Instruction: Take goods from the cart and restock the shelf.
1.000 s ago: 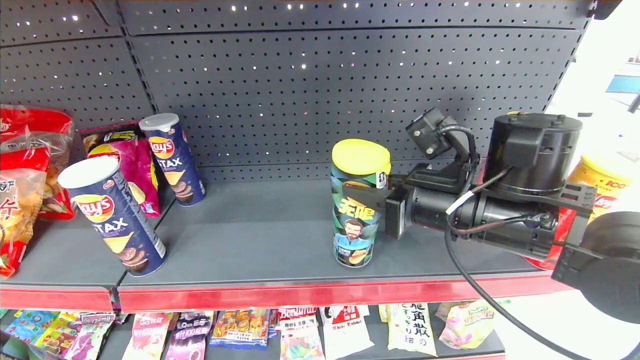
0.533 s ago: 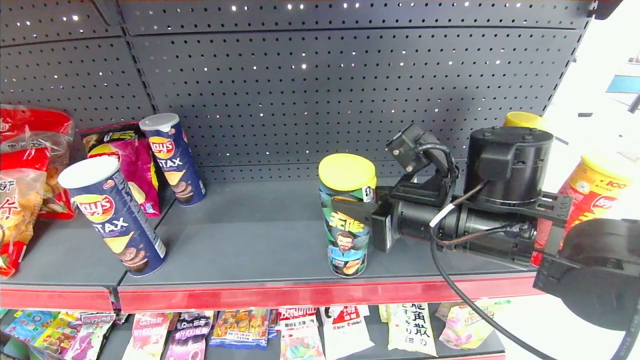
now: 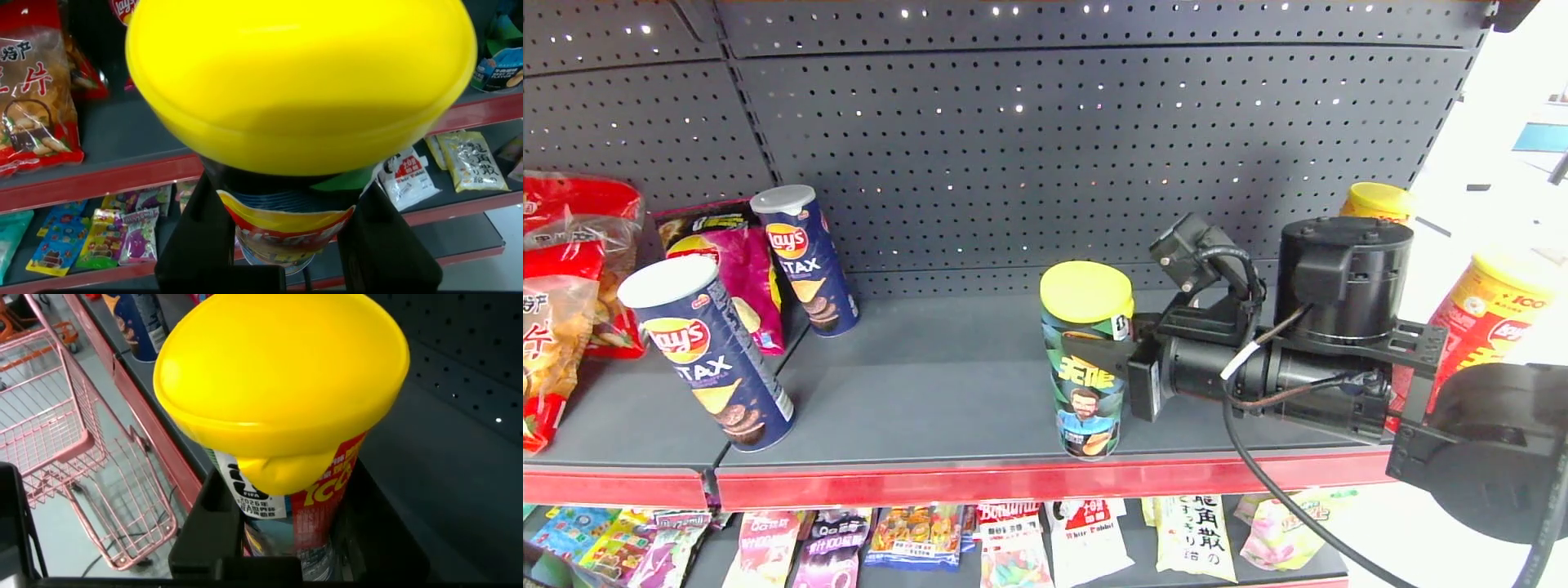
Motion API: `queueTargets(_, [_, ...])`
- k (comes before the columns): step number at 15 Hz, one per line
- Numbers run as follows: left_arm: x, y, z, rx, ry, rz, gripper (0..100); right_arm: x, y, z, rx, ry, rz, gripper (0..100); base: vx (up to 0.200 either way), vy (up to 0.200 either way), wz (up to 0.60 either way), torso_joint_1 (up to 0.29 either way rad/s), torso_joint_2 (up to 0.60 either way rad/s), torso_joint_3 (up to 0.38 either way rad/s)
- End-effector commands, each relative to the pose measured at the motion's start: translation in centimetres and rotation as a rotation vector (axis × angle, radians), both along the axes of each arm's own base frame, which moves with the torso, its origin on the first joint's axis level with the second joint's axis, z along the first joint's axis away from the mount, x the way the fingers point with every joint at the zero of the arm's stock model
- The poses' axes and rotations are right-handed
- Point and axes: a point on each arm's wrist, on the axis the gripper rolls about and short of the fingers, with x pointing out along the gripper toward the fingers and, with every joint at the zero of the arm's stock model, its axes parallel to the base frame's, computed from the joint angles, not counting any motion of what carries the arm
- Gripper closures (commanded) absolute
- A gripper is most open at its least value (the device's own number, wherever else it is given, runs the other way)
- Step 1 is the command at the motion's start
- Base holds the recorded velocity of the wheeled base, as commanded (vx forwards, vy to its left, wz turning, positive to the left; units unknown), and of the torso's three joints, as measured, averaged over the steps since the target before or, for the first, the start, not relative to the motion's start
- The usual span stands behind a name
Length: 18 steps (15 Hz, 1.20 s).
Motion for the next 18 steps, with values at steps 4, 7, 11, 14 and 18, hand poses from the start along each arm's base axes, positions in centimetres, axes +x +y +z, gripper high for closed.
queueTargets(4, [-0.1,0.0,0.0,0.000,-0.003,0.001,100,-0.1,-0.1,-0.1,-0.003,0.008,-0.001,100,0.000,0.000,0.00,0.000,0.00,0.000])
queueTargets(7, [-0.1,0.0,0.0,0.000,-0.003,0.001,100,-0.1,-0.1,-0.1,-0.004,0.004,-0.002,100,0.000,0.000,0.00,0.000,0.00,0.000])
queueTargets(11, [-0.1,0.0,0.0,0.000,-0.005,0.001,100,-0.1,-0.2,0.1,0.002,0.003,-0.008,0,0.000,0.000,0.00,0.000,0.00,0.000])
queueTargets(14, [-0.1,0.0,-0.1,0.000,-0.002,0.001,100,-0.2,-0.3,0.3,0.004,0.001,-0.011,0,0.000,0.000,0.00,0.000,0.00,0.000])
queueTargets(18, [-0.1,0.0,0.0,0.000,-0.005,0.001,100,-1.6,-1.6,0.2,-0.004,0.008,-0.014,0,0.000,0.000,0.00,0.000,0.00,0.000])
